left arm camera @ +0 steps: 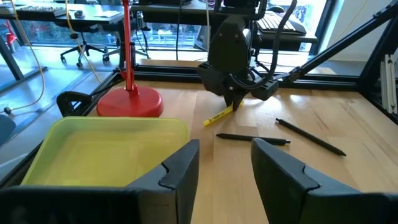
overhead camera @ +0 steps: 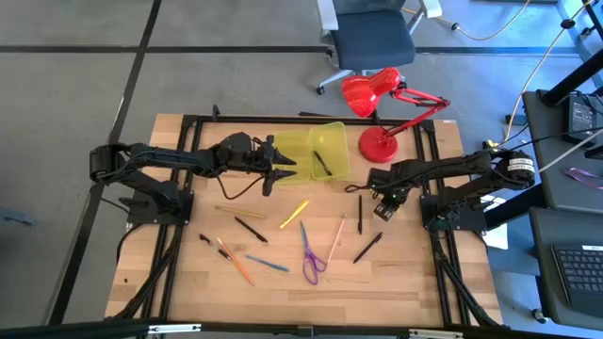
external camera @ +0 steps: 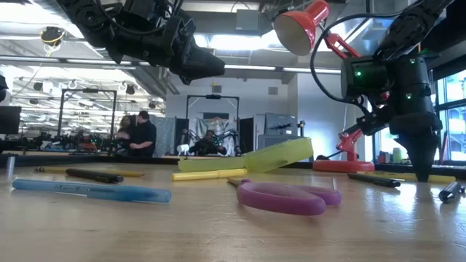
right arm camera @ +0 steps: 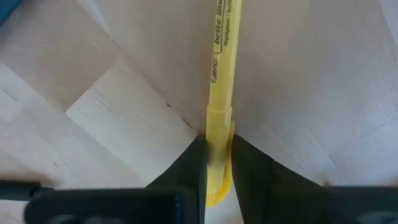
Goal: Pick & place school supplies into a supply box
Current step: Put the right yellow pen into the yellow supply box
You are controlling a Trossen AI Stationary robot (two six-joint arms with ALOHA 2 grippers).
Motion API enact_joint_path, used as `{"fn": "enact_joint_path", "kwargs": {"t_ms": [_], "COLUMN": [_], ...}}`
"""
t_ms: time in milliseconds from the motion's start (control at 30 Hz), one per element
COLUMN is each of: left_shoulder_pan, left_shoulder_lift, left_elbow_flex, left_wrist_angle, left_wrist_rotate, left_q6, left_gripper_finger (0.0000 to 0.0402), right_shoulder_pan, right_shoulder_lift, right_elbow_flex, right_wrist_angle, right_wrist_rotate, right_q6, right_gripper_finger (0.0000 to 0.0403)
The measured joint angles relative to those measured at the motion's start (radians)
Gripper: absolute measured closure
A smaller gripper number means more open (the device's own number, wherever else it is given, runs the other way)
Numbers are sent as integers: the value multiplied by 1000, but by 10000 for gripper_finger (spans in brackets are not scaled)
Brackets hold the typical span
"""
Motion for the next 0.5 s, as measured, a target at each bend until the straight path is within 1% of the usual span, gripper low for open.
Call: {"fn": "enact_joint_path", "kwargs": {"t_ms": [200,333,400,500], "left_shoulder_pan": [0,0,0,0], "left_shoulder_lift": [0,0,0,0], "left_elbow_flex": [0,0,0,0], "left_wrist_angle": [0,0,0,1], "left_wrist_rotate": [0,0,0,0], "left_q6": [0,0,0,0], "left_gripper_finger": [263,263,263,263], "right_shoulder_pan": [2,1,4,21], "right_shoulder_lift": [4,4,4,4], "right_elbow_flex": [27,62,81,119], "right_wrist_angle": [-59,-82,-95,-90], "right_wrist_rotate": [15,16,-11,-90], "right_q6": [3,0,-4,-33], "right_gripper_finger": [334,339,340,337]}}
